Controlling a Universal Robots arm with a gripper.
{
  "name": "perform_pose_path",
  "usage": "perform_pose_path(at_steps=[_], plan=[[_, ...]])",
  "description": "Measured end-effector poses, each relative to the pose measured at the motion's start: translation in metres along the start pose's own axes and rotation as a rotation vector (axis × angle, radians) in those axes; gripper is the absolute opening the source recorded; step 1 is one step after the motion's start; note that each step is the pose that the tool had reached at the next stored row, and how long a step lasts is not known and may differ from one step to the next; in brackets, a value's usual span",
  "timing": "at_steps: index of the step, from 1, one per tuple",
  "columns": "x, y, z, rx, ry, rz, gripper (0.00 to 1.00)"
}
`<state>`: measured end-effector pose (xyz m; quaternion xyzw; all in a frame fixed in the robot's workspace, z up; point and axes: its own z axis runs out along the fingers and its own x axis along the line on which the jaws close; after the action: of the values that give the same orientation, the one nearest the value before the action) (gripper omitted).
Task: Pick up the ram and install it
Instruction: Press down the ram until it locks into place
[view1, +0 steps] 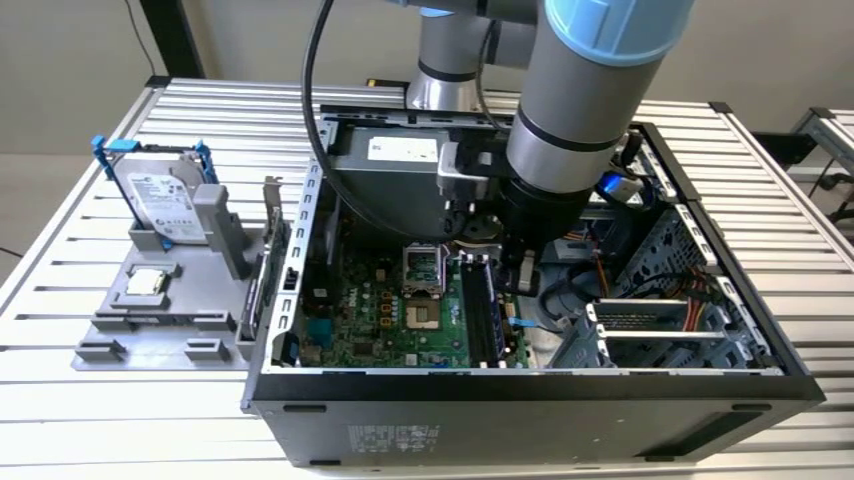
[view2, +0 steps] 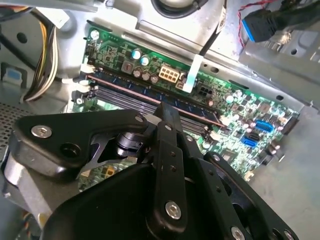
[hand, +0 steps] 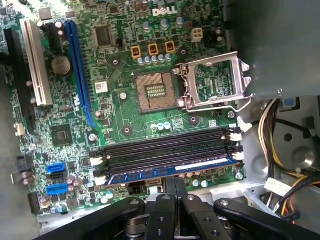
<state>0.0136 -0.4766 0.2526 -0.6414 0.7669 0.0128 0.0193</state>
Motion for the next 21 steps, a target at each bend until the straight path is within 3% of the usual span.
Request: perform_pose_path(at_steps=[11, 21], plan=[[0.0004, 0.0017, 0.0022, 0.0031, -0.0016, -0.085, 0.0], [0.0005, 0.0018, 0.0046, 0.0038, -0.002, -0.093, 0.0]])
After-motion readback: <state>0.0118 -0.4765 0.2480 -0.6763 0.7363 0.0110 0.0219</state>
